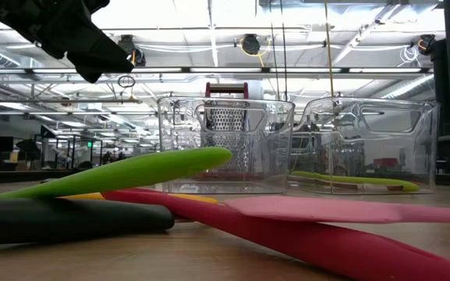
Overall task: Pick & Place Kitchen Items
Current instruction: Put the blue spatula into the left transparent bin
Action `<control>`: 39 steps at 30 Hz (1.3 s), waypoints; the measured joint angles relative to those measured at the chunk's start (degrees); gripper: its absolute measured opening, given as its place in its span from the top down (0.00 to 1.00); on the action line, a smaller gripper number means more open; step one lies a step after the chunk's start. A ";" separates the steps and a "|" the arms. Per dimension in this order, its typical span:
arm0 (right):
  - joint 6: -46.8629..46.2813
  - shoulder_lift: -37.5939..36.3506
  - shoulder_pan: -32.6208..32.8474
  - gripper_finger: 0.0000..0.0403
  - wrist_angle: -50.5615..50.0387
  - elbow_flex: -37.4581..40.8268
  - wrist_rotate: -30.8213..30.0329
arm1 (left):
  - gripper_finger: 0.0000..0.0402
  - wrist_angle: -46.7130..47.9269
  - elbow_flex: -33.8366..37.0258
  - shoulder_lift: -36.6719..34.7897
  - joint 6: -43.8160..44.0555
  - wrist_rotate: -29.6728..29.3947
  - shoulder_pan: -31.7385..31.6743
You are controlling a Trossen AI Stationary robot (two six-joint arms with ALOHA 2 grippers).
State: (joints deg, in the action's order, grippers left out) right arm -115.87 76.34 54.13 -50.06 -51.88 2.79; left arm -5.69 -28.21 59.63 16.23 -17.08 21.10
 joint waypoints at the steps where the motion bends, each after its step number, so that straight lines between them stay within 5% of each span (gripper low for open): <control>1: 0.20 0.00 0.00 0.83 0.00 0.00 -0.10 | 0.71 0.00 0.00 0.01 0.00 0.00 0.01; 7: 1.06 0.01 0.00 0.68 0.39 0.02 -5.88 | 0.71 0.00 0.00 0.00 0.00 0.00 -0.01; 14: 1.09 2.15 -0.02 0.57 2.28 0.02 -5.79 | 0.71 0.00 0.00 0.01 -0.16 0.00 -0.02; 39: 7.11 11.74 -2.12 0.56 7.06 1.42 -5.90 | 0.71 -0.09 0.00 0.01 -0.48 0.00 -0.01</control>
State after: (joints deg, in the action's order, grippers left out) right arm -108.77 88.07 52.01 -43.00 -50.46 -3.12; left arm -5.78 -28.21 59.64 15.75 -17.08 21.09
